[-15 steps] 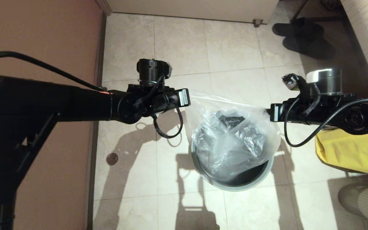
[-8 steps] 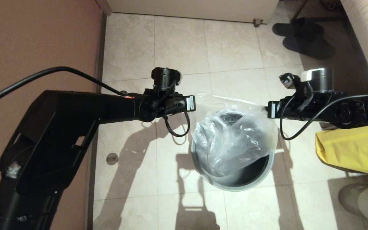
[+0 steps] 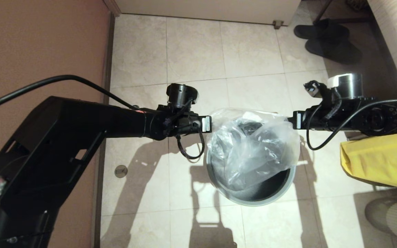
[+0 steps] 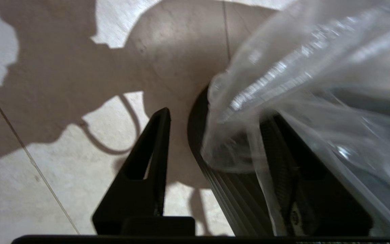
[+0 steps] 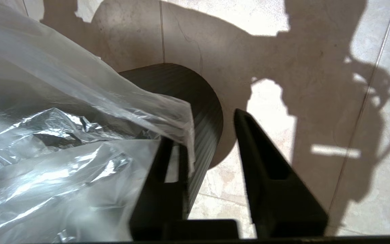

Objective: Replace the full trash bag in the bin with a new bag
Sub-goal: Put the new garbage bag on the trash can

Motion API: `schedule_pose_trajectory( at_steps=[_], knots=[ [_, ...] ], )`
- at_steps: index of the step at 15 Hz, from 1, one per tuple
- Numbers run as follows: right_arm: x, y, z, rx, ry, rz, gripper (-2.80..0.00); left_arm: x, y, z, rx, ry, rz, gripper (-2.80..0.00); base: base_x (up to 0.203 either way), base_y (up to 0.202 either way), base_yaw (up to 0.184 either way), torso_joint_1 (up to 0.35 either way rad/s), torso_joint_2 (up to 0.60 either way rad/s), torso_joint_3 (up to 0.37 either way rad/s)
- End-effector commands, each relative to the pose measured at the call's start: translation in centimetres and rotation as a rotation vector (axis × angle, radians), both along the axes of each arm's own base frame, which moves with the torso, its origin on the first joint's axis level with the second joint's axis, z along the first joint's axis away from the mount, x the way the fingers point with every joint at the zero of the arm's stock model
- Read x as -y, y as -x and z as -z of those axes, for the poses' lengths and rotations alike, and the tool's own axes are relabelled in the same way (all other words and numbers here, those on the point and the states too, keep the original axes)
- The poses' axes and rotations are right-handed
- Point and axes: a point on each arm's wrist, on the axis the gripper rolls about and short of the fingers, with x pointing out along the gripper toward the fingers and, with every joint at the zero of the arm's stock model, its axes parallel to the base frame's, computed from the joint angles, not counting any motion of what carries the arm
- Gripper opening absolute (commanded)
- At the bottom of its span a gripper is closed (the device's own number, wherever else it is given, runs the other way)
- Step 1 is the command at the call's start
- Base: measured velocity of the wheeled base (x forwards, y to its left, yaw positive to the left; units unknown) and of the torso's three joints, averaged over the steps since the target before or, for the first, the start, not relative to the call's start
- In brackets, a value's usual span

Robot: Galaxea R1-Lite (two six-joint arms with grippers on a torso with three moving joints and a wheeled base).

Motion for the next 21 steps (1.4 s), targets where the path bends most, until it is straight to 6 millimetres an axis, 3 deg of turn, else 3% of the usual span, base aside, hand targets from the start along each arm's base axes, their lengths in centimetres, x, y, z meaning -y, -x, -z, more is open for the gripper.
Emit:
schedule_pose_trajectory(
  at_steps=[1, 9, 11, 13, 18, 21],
  knots=[
    [0.1, 1.3, -1.5, -0.006, 0.000, -0.003, 0.00, -0.3, 1.5, -1.3, 0.003, 0.008, 0.017, 0.00, 0.000, 0.000, 0.000, 0.000, 0.00, 0.000],
    [0.3, 4.7, -2.6, -0.173, 0.027, -0.024, 0.00, -3.7, 8.4, -2.0, -0.131, 0.037, 0.023, 0.00, 0.000, 0.000, 0.000, 0.000, 0.00, 0.000],
    [0.3, 5.0, -2.8, -0.190, 0.007, -0.049, 0.00, -4.6, 9.9, -3.5, -0.121, 0.098, 0.018, 0.00, 0.000, 0.000, 0.000, 0.000, 0.00, 0.000],
    [0.3, 4.8, -2.6, -0.200, -0.008, -0.039, 0.00, -4.7, 10.5, -5.2, -0.082, 0.152, 0.024, 0.00, 0.000, 0.000, 0.000, 0.000, 0.00, 0.000],
    [0.9, 5.3, -3.2, -0.212, -0.048, -0.036, 0.00, -5.3, 12.3, -5.5, -0.096, 0.180, 0.024, 0.00, 0.000, 0.000, 0.000, 0.000, 0.00, 0.000],
    [1.8, 6.4, -5.0, -0.214, -0.214, -0.136, 0.00, -5.6, 12.9, -6.0, -0.084, 0.185, 0.029, 0.00, 0.000, 0.000, 0.000, 0.000, 0.00, 0.000]
  ],
)
